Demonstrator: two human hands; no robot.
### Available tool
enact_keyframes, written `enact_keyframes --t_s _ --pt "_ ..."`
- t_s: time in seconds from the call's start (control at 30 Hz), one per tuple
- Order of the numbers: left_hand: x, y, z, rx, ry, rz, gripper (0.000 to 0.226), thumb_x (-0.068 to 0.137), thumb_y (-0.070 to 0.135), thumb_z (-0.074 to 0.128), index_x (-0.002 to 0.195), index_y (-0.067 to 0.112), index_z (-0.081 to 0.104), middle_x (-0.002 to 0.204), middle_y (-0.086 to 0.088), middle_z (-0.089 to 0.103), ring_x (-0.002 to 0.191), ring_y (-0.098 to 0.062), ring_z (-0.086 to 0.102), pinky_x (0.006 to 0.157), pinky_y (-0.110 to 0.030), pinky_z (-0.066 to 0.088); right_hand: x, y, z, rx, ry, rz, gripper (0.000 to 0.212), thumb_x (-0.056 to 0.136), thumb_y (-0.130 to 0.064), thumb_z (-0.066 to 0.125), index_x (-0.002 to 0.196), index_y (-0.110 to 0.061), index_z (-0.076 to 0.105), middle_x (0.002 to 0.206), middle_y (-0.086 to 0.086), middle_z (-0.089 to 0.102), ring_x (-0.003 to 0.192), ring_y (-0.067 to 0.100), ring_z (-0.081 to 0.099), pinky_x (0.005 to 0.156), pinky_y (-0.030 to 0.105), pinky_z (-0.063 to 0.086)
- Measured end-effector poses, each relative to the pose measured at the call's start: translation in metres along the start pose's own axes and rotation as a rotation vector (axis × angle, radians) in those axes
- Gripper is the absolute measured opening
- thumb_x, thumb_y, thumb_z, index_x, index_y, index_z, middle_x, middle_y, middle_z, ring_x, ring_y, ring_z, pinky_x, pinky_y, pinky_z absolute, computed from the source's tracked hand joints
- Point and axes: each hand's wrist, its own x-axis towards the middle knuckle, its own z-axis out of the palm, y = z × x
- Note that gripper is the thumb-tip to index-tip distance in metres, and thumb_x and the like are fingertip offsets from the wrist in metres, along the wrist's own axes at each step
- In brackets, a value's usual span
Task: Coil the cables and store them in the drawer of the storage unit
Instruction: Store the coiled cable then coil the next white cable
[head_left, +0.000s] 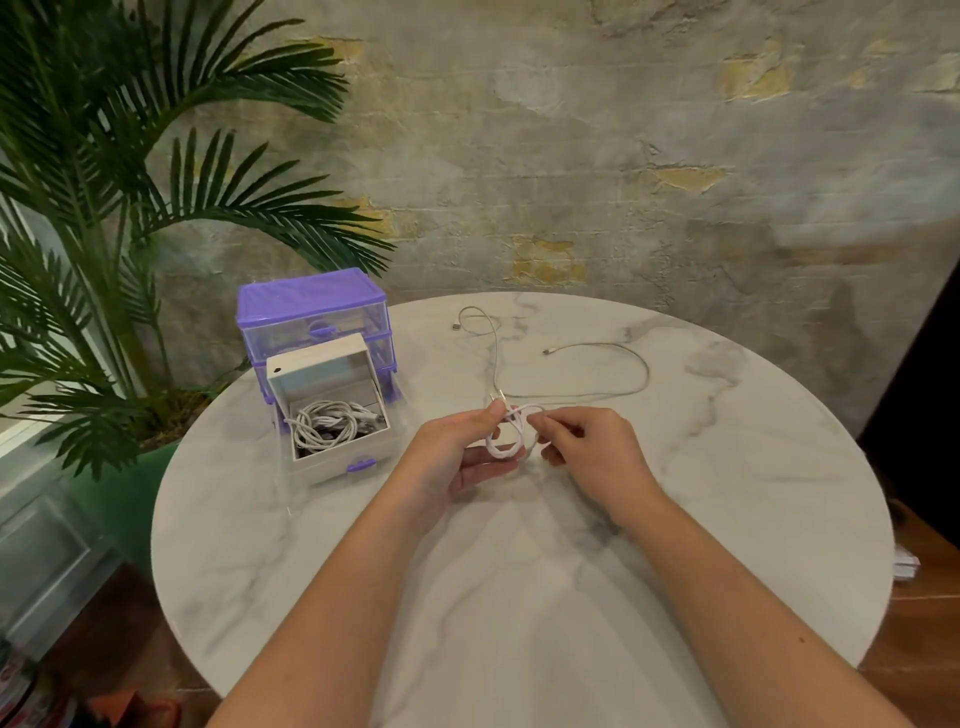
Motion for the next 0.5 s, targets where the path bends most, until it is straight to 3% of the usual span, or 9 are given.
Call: enact_keyframes --t_s 0.13,0.23,0.33,0.5 --pt "0.001 -0.002 0.0 0.086 0.041 0.018 0.02 0.09 0.028 0.064 0.095 0.012 0.075 0.083 -0.003 0.07 0.077 -0.014 0.064 0.068 -0.023 0.058 0.002 0.0 -0.001 0.215 -0.028 0.101 0.016 0.094 -0.017 0.061 0.093 -0.007 0.074 0.078 0.007 0.071 0.066 0.017 0.067 0.072 0.034 0.058" --pt "0.001 -0.003 0.002 0.154 0.092 0.035 0.021 0.09 0.03 0.065 0.094 0.013 0.076 0.074 0.003 0.064 0.072 -0.007 0.057 0.058 -0.015 0.049 0.001 -0.007 -0.003 0.307 -0.022 0.099 0.015 0.096 -0.012 0.057 0.098 -0.007 0.071 0.079 0.007 0.068 0.064 0.015 0.064 0.067 0.028 0.057" --pt "0.001 -0.004 0.003 0.19 0.092 0.03 0.02 0.089 0.035 0.066 0.092 0.018 0.077 0.077 0.006 0.066 0.075 -0.005 0.056 0.063 -0.015 0.045 0.0 -0.01 -0.004 0.403 -0.036 0.107 0.017 0.097 -0.011 0.055 0.104 -0.006 0.069 0.078 0.005 0.065 0.063 0.011 0.059 0.063 0.022 0.055" --pt "-0.001 -0.006 0.004 0.208 0.11 0.024 0.023 0.087 0.04 0.066 0.096 0.023 0.077 0.086 0.008 0.071 0.081 -0.006 0.054 0.07 -0.018 0.041 -0.003 -0.012 -0.004 0.572 -0.197 0.225 0.02 0.099 -0.018 0.053 0.109 -0.009 0.068 0.085 0.005 0.065 0.07 0.014 0.06 0.064 0.024 0.054"
